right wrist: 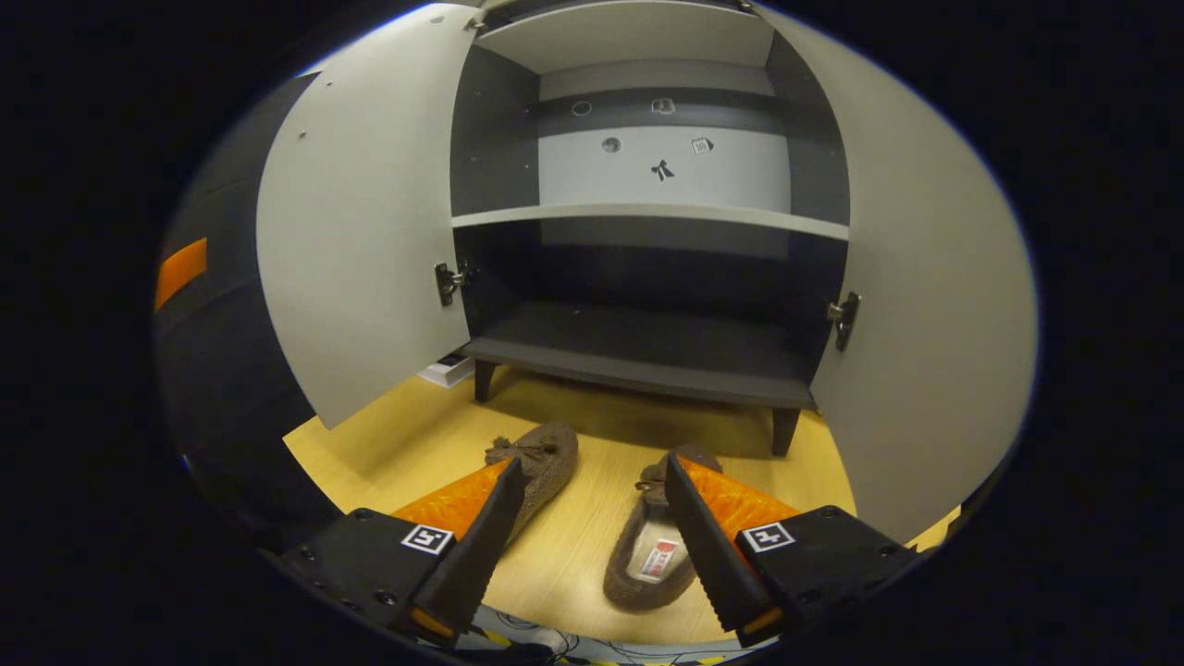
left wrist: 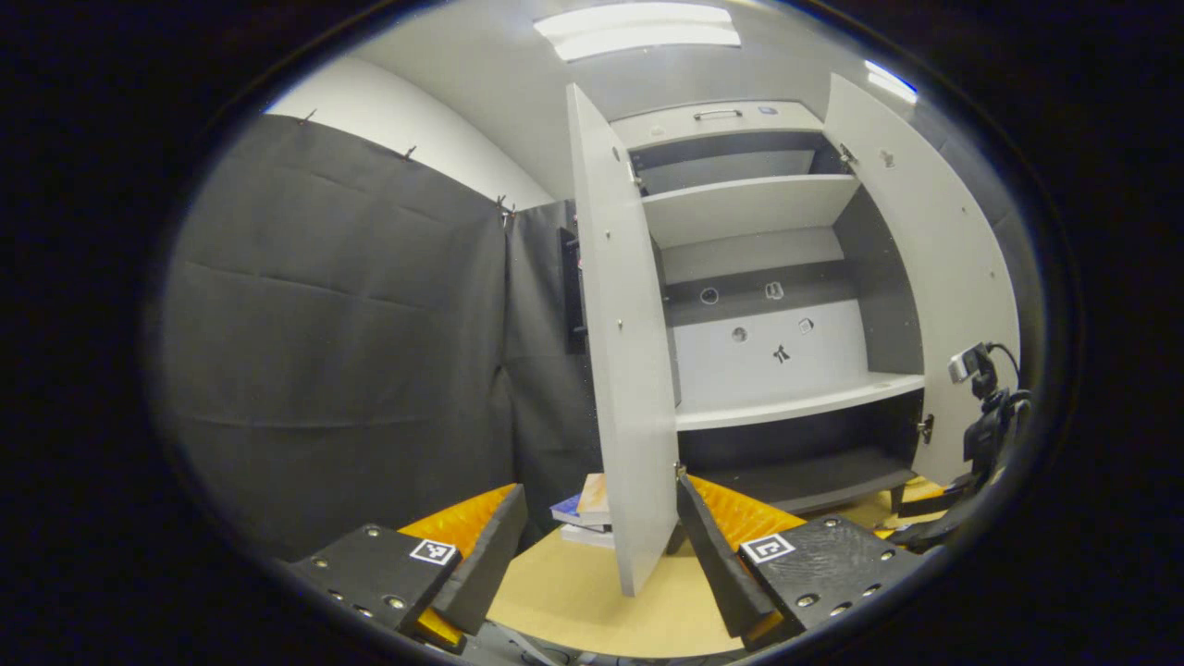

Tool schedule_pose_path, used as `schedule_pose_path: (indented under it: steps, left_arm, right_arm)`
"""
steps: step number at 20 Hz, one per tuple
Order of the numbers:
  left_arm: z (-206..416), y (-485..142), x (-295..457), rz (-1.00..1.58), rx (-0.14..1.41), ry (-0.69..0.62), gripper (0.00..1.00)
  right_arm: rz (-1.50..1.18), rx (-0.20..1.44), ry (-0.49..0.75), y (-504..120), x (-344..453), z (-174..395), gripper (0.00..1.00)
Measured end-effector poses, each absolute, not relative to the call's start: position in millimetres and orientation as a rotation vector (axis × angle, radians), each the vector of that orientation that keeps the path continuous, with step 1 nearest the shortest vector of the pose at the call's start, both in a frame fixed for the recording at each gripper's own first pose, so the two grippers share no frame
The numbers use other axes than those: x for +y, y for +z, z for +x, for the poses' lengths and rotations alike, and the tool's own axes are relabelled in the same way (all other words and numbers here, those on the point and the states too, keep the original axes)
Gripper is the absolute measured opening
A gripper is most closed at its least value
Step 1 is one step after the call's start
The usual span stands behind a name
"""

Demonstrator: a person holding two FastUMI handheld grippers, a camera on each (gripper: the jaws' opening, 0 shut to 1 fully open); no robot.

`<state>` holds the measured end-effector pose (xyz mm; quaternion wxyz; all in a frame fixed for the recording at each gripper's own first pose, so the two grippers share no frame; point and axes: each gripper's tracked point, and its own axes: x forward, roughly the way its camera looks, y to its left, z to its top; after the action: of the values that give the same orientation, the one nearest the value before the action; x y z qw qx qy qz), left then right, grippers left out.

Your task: Grab one shoe with the right hand and put it into the shoe cabinet, grab the other shoe with the left hand and put it into the shoe cabinet; then close the right door with the right hand and the left door with the left hand.

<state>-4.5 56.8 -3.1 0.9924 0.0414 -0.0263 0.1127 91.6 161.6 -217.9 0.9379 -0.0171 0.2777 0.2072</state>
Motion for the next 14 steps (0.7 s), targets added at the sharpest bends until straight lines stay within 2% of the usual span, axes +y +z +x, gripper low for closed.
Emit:
schedule_pose_path:
  steps: [1, 2, 3, 4, 6, 8, 10, 11, 14]
  left_arm:
    - [-2.2, -4.3, 59.0, 0.084, -0.05, 0.232, 1.0]
    - [-1.7, -6.3, 61.0, 0.086, -0.046, 0.239, 1.0]
    - [-1.6, -8.6, 63.8, 0.088, -0.041, 0.244, 1.0]
    - [-0.4, -11.1, 65.4, 0.091, -0.035, 0.249, 1.0]
    - [-1.4, -17.9, 67.3, 0.096, -0.021, 0.256, 1.0]
    - [0.3, -23.4, 68.7, 0.097, -0.006, 0.261, 1.0]
    - [1.2, -25.5, 69.3, 0.094, -0.003, 0.271, 1.0]
    - [0.4, -26.4, 68.6, 0.09, -0.003, 0.274, 1.0]
    - [0.6, -31.6, 62.7, 0.081, 0.01, 0.269, 1.0]
  right_arm:
    - [-0.035, 0.6, 0.419, -228.6, 162.7, 90.7, 0.97]
    - [-0.036, 0.637, 0.414, -239.5, 162.7, 91.6, 0.93]
    - [-0.034, 0.675, 0.412, -249.9, 162.6, 91.4, 0.97]
    - [-0.037, 0.71, 0.404, -259.3, 161.8, 94.0, 0.92]
    - [-0.049, 0.762, 0.381, -274.1, 156.3, 98.1, 0.92]
    - [-0.061, 0.806, 0.377, -284.9, 154.5, 101.6, 0.85]
    - [-0.067, 0.869, 0.384, -297.2, 155.0, 100.4, 0.74]
    - [-0.074, 0.9, 0.379, -308.1, 155.0, 101.9, 0.65]
    - [-0.099, 0.956, 0.361, -327.2, 152.6, 106.4, 0.65]
